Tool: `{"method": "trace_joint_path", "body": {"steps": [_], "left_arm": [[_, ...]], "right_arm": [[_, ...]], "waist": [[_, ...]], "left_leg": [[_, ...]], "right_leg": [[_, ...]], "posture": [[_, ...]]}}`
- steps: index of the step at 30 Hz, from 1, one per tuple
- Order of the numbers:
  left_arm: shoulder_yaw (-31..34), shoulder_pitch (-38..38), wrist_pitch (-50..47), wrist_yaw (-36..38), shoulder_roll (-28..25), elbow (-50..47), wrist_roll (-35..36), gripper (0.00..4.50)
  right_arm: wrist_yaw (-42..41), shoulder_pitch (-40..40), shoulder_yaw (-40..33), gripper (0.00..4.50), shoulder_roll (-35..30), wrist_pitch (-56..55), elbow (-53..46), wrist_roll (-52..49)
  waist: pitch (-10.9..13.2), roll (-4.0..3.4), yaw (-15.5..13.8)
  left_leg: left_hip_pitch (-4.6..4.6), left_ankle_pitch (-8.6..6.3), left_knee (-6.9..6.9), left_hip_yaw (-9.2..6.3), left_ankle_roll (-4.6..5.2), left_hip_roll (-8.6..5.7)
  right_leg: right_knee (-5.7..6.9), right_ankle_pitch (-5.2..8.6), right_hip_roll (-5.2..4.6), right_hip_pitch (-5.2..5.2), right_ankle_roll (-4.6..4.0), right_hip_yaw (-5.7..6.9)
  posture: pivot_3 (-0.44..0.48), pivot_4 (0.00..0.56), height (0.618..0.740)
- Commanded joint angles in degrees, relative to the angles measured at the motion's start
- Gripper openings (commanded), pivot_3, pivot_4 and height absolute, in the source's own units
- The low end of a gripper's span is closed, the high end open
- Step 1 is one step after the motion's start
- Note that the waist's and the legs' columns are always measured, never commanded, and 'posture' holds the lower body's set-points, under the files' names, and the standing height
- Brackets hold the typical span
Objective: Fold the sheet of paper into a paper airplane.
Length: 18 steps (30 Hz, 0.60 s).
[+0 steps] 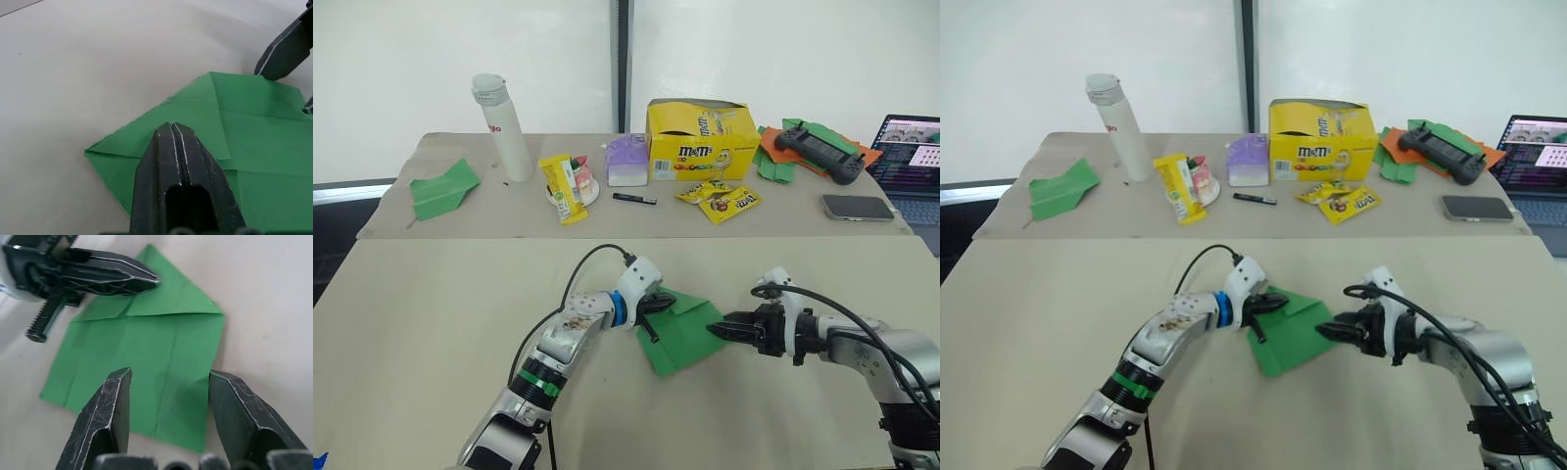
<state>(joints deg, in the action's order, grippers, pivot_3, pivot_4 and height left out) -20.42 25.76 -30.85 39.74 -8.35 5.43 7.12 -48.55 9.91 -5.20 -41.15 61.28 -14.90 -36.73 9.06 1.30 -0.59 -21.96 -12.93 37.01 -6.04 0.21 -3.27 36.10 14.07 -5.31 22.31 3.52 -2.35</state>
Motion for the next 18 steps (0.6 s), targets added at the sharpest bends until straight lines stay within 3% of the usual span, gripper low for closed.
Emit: {"method": "trace_joint_path", "body": {"steps": [1,3,10,18], "left_arm": [[-0.8,-1.0,-0.7,-0.3,0.2,0.1,-0.3,0.00],[-0.8,-0.9,-0.7,-0.3,0.2,0.1,-0.2,0.00],[-0.5,-0.9,-0.4,-0.8,0.1,0.0,-0.4,0.00],[2.9,-2.2,-4.6,-1.9,-1.0,-6.1,2.1,0.00]], "right_arm": [[-1.5,1.2,-1.6,2.61,-0.1,0.2,-0.6,-2.9],[-1.0,1.7,-1.3,2.36,0.2,0.5,-0.5,-3.2],[0.2,2.2,-1.3,0.08,0.5,1.0,-0.6,-4.4],[4.4,1.8,-3.4,0.01,2.1,1.9,-2.7,-6.1]], "waist": [[0.0,0.00,0.0],[0.0,0.00,0.0],[0.0,0.00,0.0],[0.0,0.00,0.2]], "left_leg": [[0.00,0.00,0.00,0.00,0.00,0.00],[0.00,0.00,0.00,0.00,0.00,-0.01],[0.00,0.00,0.00,-0.01,0.00,-0.01],[-0.03,0.00,-0.01,-0.04,0.00,0.02]], "right_leg": [[0.00,0.00,-0.01,0.00,0.00,-0.01],[0.00,0.00,-0.01,0.00,0.00,0.00],[0.00,0.00,-0.01,0.00,0.00,0.00],[0.02,-0.01,0.01,0.06,-0.01,-0.02]], "posture": [[0.000,0.150,0.740],[0.000,0.150,0.740],[0.000,0.150,0.740],[0.000,0.150,0.740]]}}
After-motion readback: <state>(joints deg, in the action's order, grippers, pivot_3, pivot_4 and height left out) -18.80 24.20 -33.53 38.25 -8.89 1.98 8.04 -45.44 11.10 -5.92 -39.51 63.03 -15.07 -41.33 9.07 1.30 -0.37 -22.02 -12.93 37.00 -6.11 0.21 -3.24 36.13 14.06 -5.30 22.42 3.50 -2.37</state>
